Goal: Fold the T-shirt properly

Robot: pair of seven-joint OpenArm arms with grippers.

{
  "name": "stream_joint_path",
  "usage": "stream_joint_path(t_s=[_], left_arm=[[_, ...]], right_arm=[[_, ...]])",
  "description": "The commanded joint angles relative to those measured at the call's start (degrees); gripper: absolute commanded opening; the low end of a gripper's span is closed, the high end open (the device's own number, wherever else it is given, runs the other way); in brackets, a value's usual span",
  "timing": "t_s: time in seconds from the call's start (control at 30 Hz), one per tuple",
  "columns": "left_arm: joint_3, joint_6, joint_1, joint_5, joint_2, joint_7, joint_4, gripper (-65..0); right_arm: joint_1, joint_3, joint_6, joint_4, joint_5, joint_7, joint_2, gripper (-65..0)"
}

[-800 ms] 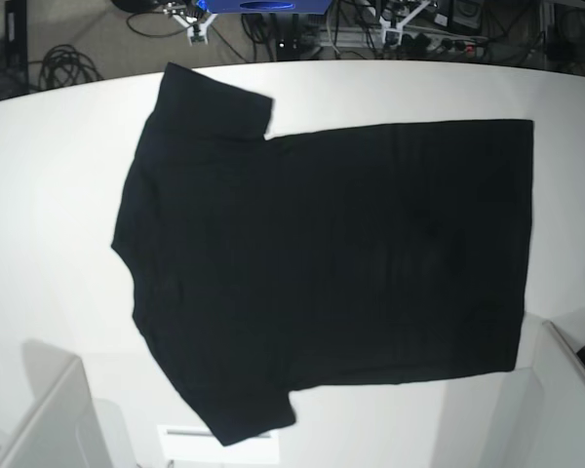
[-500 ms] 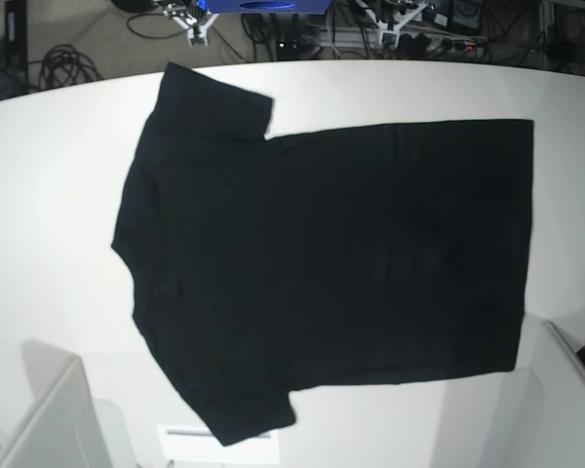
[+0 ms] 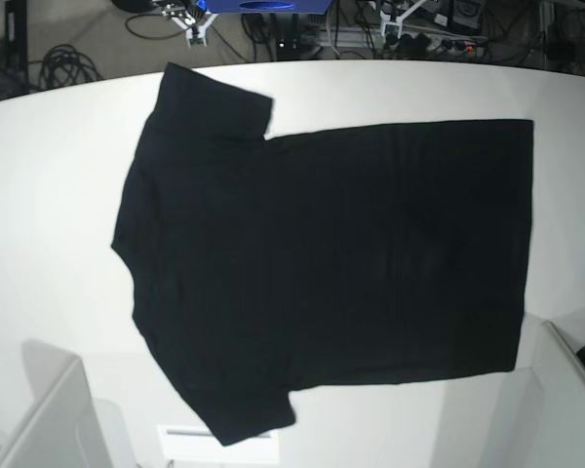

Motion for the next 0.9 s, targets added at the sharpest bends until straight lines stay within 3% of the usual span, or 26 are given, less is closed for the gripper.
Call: stream_joint_path(t_s=[0.0, 0.4, 0.5, 0.87], left_arm=[[0.1, 0.2, 0.2, 0.2, 0.0, -0.5, 0.0, -65.0], [0.1, 0.2, 1.9, 0.2, 0.0, -0.8, 1.2, -65.0], [0.1, 0.2, 5.0, 0.2, -0.2, -0.8, 6.1, -65.0], [0.0, 0.2, 19.4, 0.0, -6.4, -0.8, 27.5, -65.0]], right_arm=[[-0.2, -0.1, -0.4, 0.2, 0.0, 0.1, 0.6, -65.0], [-1.3, 0.3, -0.4, 2.3, 0.1, 0.1, 1.4, -65.0], [-4.8, 0.4, -0.4, 7.7, 0.2, 0.0, 1.7, -65.0], [-17.1, 1.4, -0.4, 23.9, 0.3, -0.3, 3.6, -65.0]])
